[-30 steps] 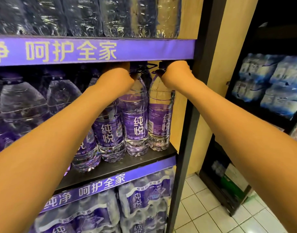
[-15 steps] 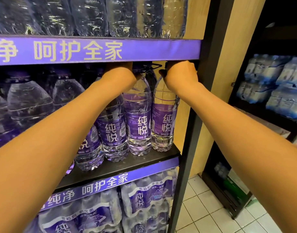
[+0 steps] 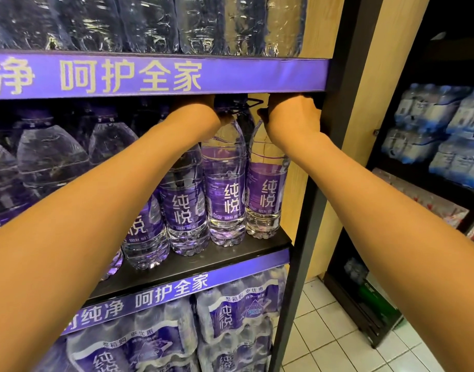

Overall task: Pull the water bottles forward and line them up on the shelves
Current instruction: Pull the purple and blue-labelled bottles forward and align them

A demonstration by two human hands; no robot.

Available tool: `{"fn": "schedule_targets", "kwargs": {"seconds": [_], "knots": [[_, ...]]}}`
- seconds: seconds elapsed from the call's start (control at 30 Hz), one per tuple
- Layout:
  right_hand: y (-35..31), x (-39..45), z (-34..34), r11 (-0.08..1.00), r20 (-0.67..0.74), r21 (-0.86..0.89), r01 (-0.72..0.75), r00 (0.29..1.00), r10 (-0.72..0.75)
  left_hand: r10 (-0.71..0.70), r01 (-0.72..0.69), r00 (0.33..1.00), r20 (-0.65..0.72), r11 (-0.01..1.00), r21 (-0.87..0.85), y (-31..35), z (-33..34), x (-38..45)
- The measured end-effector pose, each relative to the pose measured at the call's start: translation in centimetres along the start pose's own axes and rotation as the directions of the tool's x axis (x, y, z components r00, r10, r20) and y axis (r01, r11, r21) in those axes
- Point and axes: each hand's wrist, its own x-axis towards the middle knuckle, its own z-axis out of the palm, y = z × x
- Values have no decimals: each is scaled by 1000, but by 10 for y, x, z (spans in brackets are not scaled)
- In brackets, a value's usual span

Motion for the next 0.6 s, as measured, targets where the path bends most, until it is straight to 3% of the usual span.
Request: {"fn": "schedule_targets", "kwargs": {"seconds": [0.23,0.43,0.6], "knots": [[8,6,0,995,25,44,88,996,-89,-17,18,998,59,1000,-26,12,-8,-11],[8,5,2,986,26,164,36,999,-41,-7,7,999,51,1000,-1,14,-10,-16],[5,1,1,992,24,113,55,998,-58,14,-14,1000,8,996,86,14,-7,-20]]}}
